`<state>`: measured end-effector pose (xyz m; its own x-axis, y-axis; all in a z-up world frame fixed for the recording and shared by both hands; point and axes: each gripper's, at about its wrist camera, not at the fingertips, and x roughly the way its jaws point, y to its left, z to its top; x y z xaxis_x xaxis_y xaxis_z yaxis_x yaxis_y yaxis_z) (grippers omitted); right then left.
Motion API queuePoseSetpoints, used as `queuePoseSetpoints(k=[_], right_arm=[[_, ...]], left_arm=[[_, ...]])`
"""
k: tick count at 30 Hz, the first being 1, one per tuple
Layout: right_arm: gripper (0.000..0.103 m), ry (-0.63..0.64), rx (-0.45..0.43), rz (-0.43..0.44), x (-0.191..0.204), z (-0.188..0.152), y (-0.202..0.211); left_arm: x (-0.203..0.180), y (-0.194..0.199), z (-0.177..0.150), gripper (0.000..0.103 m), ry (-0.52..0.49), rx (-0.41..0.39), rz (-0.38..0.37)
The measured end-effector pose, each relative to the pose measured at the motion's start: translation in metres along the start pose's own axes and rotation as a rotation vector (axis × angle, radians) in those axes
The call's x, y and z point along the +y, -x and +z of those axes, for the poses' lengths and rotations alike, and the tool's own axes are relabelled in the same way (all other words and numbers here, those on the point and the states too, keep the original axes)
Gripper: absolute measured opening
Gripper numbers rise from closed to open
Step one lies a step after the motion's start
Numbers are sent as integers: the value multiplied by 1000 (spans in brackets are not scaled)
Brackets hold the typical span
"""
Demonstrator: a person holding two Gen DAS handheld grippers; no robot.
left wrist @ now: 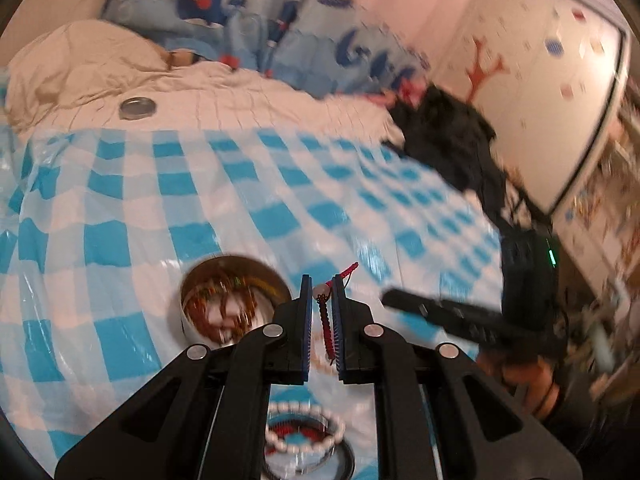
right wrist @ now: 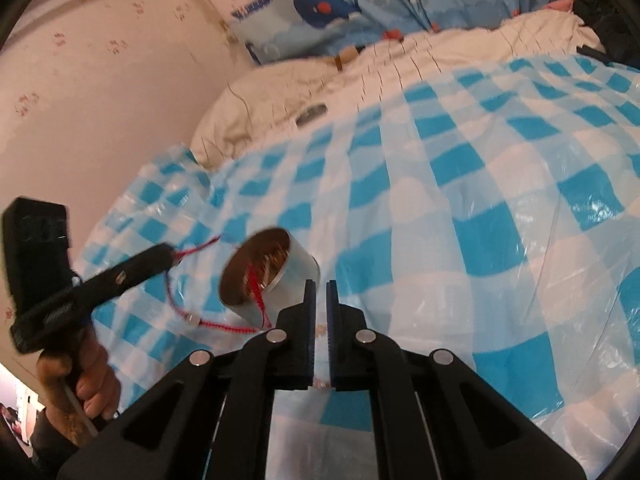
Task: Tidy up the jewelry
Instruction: 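Grasp the red cord from the pile with the left tool and drop it into the tin, then grasp the peach bead bracelet with the right tool and drop it into the tin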
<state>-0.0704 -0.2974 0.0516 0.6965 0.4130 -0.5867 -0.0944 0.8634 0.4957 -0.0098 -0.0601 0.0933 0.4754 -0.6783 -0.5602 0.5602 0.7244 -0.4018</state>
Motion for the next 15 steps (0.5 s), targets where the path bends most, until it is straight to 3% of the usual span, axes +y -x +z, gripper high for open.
queuePoseSetpoints(k=[3, 6, 7, 8, 10, 13, 15], right_arm=[[6, 6, -6, 0, 1, 2, 1], [7, 34, 80, -60, 2, -4, -14], [23, 53, 106, -104, 4, -7, -20], [46, 76, 130, -140, 6, -11, -26], [50, 98, 136, -159, 8, -17, -29], [52, 150, 167, -184, 14, -23, -36], [62, 170, 192, -171, 17, -28, -41]], left_arm=[[13, -10, 6, 8, 76, -31, 41], [33, -31, 4, 12, 142, -2, 201], [38, -36, 3, 22, 160, 29, 226], [43, -40, 1, 29, 179, 54, 234], [47, -39, -2, 45, 212, 61, 236], [44, -28, -4, 57, 186, 38, 259], [46, -21, -6, 59, 198, 26, 259]])
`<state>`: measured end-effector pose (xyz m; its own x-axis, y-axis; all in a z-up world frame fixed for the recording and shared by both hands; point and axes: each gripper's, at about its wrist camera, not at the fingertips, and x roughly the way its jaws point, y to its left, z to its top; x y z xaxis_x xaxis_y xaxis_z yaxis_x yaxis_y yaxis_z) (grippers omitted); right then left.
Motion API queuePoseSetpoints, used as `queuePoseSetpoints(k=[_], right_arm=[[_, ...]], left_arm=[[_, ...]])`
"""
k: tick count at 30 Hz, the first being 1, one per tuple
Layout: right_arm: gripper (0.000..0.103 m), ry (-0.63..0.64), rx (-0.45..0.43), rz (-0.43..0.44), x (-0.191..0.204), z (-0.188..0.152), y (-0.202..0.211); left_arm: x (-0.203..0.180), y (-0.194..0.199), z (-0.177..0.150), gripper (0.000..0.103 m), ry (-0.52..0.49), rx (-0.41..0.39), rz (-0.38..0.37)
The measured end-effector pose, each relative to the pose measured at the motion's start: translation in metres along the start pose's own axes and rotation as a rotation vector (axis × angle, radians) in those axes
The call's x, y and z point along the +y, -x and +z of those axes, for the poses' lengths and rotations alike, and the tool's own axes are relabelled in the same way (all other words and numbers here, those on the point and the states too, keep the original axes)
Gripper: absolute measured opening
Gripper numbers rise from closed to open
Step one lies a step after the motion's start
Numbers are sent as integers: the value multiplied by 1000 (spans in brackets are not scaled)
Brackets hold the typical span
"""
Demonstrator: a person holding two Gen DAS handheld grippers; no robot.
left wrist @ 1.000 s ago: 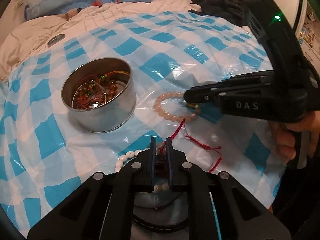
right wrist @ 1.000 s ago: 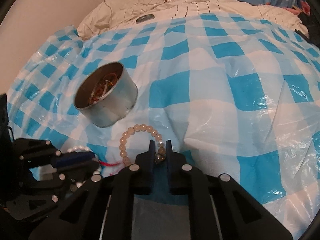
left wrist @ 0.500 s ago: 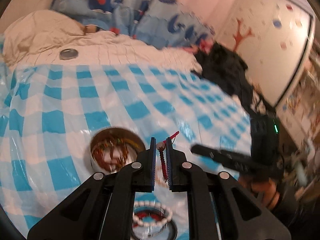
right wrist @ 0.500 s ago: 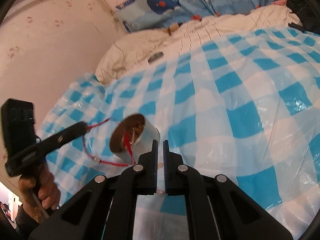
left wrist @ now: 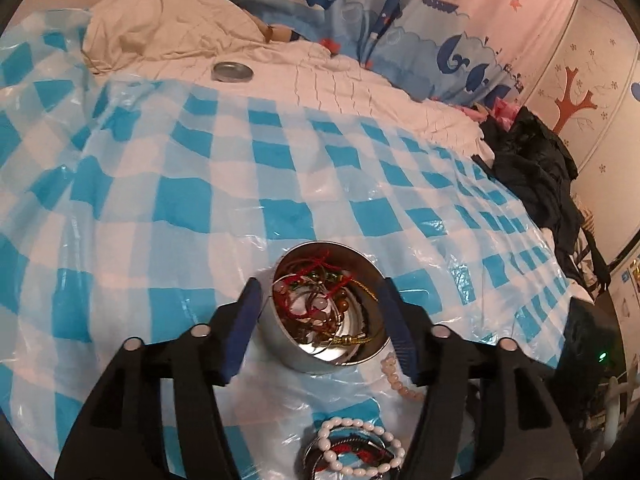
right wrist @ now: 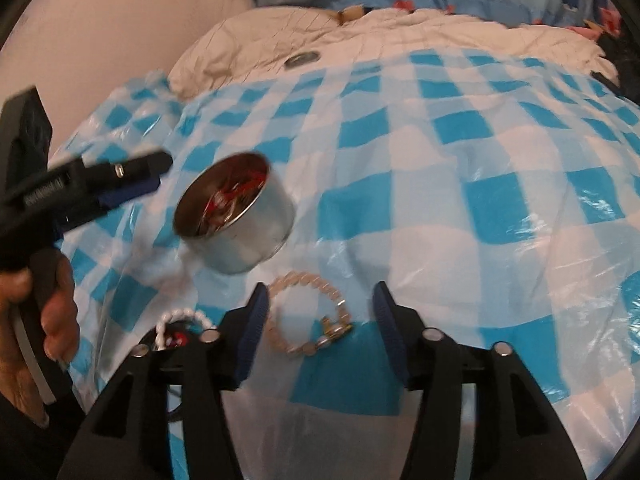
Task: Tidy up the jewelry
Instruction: 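Grasp the peach bead bracelet with the right tool and drop it into the tin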
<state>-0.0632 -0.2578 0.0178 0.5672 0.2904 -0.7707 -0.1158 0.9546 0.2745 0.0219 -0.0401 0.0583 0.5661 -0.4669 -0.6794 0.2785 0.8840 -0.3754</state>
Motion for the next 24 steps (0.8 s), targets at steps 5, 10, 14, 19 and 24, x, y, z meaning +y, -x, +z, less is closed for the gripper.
queuePoseSetpoints(k=[5, 10, 14, 19, 24], right_arm=[[74, 100, 38, -70, 17, -7, -18], [17, 165, 63, -76, 23, -13, -24], [15, 105, 53, -23, 15, -10, -18], [14, 40, -34, 55, 10, 0, 3], [8, 57, -148, 117, 20, 10, 33]], left_arm=[[14, 4, -5, 60, 53, 25, -7], [20, 14, -8, 62, 63, 15, -5], [23, 21, -11, 64, 62, 5, 4], [34, 25, -10, 66, 97, -1, 13], [44, 28, -10, 67, 134, 0, 11]])
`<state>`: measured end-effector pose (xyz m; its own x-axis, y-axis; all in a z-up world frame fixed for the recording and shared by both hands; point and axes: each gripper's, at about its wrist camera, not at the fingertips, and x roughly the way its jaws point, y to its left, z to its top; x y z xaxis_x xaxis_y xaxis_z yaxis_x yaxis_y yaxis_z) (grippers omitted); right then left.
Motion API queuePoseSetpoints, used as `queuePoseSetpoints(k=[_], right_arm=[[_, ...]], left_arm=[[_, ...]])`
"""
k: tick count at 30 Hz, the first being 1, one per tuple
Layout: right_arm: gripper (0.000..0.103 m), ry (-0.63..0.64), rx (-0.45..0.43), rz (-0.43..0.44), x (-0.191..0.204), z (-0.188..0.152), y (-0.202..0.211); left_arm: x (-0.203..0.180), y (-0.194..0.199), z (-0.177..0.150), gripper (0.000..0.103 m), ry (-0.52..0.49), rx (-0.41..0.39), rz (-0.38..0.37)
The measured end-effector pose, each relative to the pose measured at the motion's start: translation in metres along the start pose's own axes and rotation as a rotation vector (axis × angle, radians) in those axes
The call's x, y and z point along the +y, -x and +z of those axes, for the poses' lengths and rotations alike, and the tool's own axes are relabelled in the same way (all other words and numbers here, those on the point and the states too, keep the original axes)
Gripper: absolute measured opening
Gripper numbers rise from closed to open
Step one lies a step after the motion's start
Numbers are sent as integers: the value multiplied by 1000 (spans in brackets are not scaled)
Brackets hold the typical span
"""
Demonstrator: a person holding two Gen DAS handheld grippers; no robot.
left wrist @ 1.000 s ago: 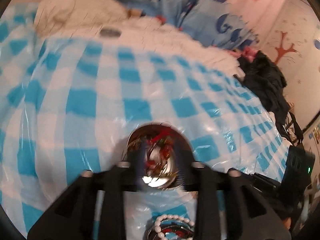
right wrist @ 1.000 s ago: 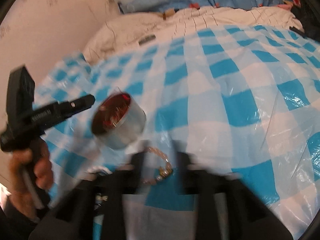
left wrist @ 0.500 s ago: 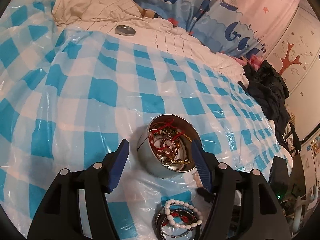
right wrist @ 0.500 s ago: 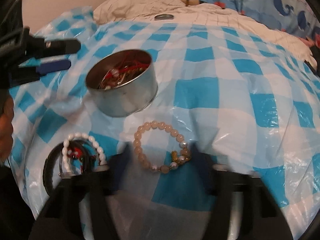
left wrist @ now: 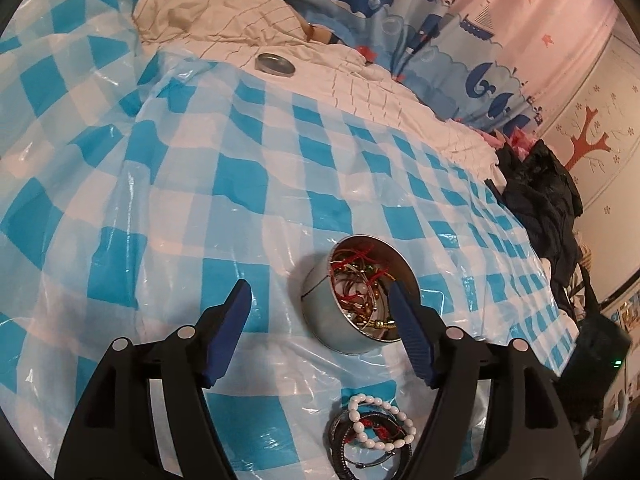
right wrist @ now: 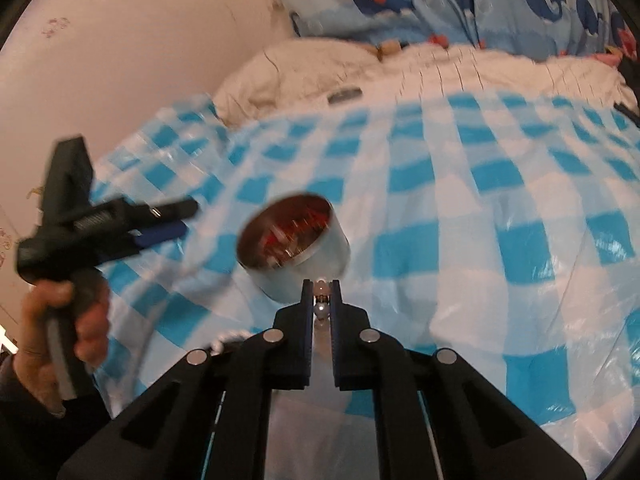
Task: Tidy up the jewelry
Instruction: 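Grasp the peach bead bracelet with the right tool and drop it into the tin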
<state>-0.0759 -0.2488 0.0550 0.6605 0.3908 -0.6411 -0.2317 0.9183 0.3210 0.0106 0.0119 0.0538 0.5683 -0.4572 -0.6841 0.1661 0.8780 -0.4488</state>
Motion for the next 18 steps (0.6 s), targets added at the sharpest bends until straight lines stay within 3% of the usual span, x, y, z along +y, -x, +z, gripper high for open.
queuePoseSetpoints(k=[11, 12, 13, 14, 18], right_arm=[[10, -4, -70, 145, 44, 60, -13], [16, -12, -51, 131, 44, 64, -24], [42, -17, -11, 97, 41, 64, -38], [57, -27, 23, 40, 37, 62, -48], [57, -61, 49, -27, 16, 39, -46]], left_arm=[[15, 15, 2, 70, 26, -19, -2], [16, 16, 2, 70, 26, -21, 0], [18, 17, 2, 71, 27, -22, 2], [19, 18, 2, 71, 29, -23, 4], [22, 22, 0, 72, 21, -19, 19]])
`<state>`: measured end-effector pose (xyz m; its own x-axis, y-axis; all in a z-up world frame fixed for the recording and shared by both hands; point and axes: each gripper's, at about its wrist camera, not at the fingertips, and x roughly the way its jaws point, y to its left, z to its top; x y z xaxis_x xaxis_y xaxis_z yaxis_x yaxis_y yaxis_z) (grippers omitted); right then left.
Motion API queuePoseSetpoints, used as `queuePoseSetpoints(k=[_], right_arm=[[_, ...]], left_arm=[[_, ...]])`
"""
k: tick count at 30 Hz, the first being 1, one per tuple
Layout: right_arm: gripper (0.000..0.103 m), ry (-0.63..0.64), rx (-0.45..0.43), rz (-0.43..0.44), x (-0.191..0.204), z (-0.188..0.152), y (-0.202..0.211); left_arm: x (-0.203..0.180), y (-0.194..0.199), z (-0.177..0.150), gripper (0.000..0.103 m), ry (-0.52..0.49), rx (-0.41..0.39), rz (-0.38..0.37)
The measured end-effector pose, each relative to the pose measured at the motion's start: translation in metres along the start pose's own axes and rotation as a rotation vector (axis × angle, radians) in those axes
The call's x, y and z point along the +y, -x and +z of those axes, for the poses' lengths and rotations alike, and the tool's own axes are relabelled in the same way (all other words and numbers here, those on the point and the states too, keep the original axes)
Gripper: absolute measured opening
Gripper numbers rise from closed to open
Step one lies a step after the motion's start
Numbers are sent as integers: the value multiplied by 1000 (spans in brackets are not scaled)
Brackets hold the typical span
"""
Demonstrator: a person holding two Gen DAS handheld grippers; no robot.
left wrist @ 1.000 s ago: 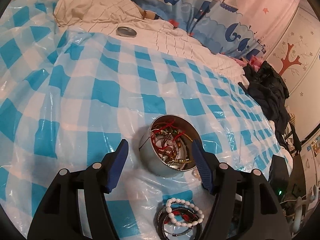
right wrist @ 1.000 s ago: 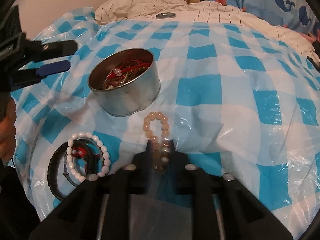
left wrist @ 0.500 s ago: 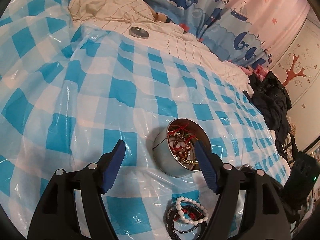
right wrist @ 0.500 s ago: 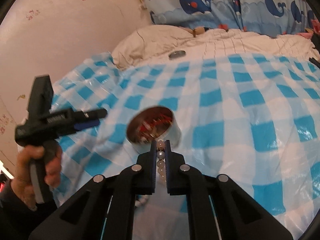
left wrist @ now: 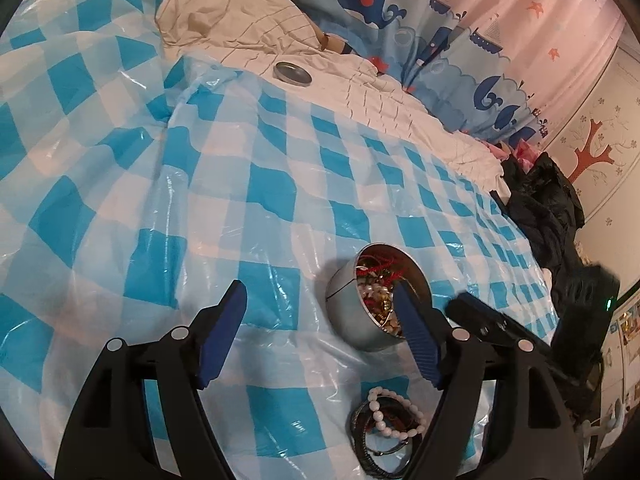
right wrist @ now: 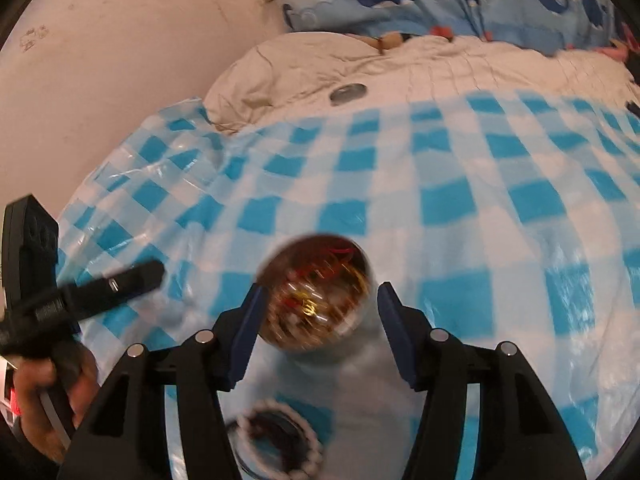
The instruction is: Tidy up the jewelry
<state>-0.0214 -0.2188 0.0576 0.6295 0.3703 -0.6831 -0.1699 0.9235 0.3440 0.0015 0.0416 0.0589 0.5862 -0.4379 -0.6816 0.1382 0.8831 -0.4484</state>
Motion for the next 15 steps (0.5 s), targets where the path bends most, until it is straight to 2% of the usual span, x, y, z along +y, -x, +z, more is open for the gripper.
queuePoseSetpoints(k=[4, 8, 12, 13, 15], right_arm=[[59, -1, 21, -34, -19, -32, 19], [62, -17, 95, 24, -23, -67, 21], [73, 62, 143, 118, 2, -77, 13], [77, 94, 139, 125, 9, -79, 13], [77, 138, 132, 122, 18, -82, 11]], left_arm=[[-3, -4, -8, 74, -38, 25, 18], [-8, -14, -24, 75, -103, 68, 62], [-8, -19, -33, 75, -132, 92, 83], [-6, -18, -33, 75, -133, 92, 88], [-4, -17, -32, 75, -124, 88, 91]])
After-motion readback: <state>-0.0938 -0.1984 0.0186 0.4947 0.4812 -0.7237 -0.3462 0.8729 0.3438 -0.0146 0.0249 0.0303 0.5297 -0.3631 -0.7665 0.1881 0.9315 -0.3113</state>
